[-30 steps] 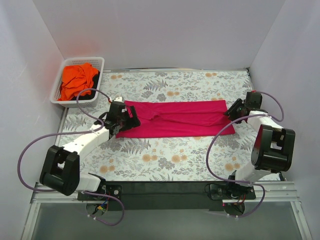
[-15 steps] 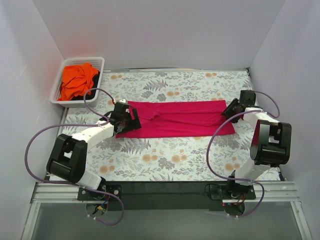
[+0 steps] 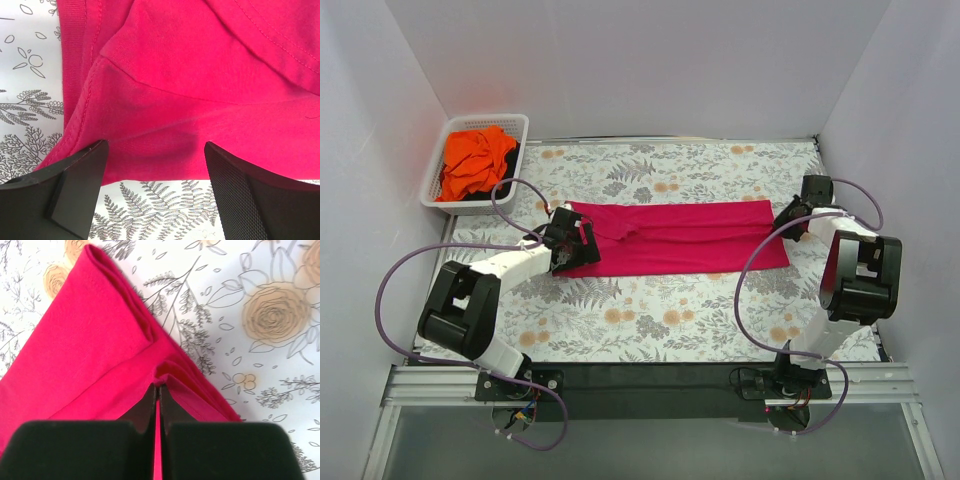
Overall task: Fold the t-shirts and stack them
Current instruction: Fold the tshirt
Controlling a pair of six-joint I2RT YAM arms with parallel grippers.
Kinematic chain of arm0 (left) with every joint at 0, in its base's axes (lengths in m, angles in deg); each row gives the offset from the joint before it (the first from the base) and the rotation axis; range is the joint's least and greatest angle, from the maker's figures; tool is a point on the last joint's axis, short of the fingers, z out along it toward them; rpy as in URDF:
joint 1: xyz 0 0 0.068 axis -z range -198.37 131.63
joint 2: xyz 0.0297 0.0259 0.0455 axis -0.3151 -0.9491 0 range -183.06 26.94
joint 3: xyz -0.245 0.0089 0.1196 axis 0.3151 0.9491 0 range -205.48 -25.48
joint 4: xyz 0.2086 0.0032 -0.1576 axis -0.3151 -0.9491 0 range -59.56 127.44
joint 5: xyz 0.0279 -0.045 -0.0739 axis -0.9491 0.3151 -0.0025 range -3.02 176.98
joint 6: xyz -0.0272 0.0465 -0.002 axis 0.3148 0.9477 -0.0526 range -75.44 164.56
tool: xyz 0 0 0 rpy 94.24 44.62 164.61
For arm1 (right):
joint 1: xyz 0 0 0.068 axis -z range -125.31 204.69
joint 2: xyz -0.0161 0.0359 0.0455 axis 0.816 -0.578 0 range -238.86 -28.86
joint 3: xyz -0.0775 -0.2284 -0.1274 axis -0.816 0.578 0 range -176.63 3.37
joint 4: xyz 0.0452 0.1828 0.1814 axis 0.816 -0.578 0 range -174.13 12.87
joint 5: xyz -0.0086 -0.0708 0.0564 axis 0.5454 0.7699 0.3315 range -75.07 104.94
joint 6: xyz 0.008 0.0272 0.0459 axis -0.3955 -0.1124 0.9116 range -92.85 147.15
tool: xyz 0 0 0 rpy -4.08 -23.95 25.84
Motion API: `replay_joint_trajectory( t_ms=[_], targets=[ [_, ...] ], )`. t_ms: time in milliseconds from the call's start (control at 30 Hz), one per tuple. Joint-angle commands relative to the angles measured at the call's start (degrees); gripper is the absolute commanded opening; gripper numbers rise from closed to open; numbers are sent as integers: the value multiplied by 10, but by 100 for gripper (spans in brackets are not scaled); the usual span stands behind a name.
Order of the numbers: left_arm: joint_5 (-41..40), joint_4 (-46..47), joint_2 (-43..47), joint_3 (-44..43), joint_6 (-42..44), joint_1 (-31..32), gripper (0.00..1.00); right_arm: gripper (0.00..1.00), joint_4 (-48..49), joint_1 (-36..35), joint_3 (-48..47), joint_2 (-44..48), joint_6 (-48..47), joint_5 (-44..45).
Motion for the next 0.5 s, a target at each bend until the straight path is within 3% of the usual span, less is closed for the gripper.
replay_joint_trajectory(
  t_ms=[0,167,467],
  targets=[
    [-26,-33,2,0,-13,2,72,1,-10,15,-28,-9,-1,10],
    [-33,-43,-3,-3,-18,2,72,4,-14,21,-41,-28,-4,3],
    [-29,-48,32,-14,-24,2,74,37,-17,20,-43,8,-40,-30]
  ],
)
